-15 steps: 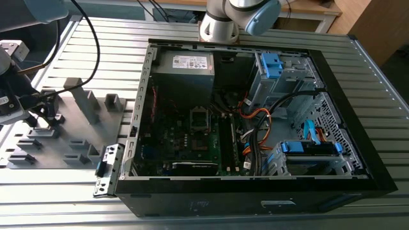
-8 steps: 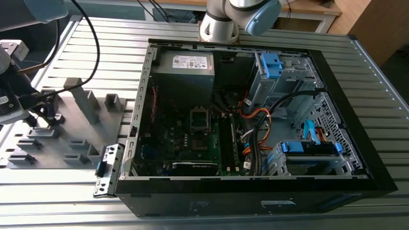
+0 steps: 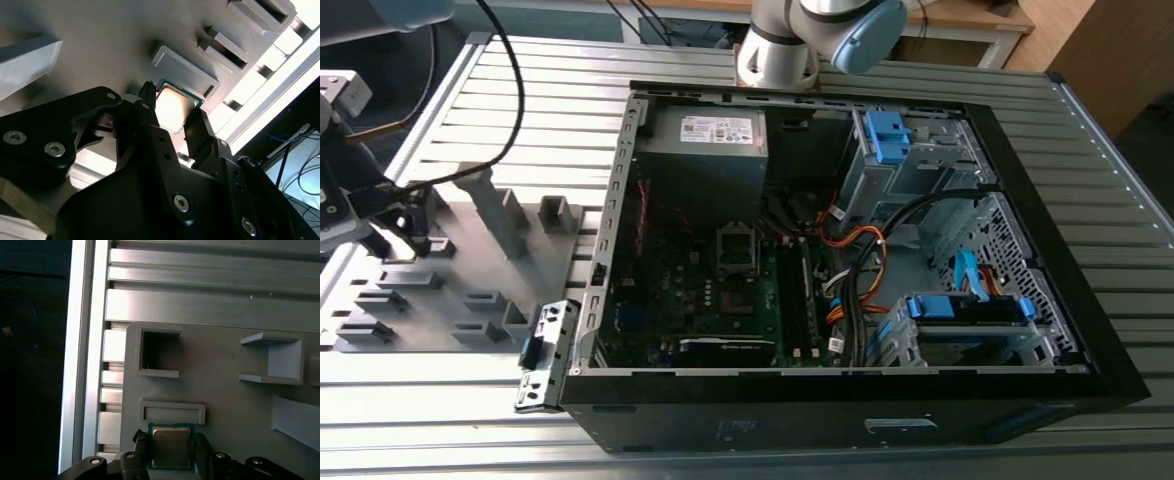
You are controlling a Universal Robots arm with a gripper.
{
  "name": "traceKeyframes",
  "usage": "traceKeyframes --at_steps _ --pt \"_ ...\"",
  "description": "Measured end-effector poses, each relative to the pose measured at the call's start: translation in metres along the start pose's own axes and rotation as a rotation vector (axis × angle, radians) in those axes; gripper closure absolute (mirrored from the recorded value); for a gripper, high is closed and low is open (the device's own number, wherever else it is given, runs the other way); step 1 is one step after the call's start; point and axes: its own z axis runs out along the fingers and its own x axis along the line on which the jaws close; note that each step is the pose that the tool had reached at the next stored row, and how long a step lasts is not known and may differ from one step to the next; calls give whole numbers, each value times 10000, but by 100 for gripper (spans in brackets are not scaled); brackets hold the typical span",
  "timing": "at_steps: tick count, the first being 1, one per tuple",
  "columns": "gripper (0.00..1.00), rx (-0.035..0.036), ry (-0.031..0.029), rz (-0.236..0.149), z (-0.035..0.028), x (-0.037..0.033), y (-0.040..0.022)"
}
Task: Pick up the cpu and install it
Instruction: 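Pick up the cpu and move it towards the insertion slot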
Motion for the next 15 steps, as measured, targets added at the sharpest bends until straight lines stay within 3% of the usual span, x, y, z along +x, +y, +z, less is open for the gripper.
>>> traceKeyframes --at_steps 4,15 --pt "53 0 1 0 -93 -1 1" --pt "53 1 -1 0 -74 -1 1"
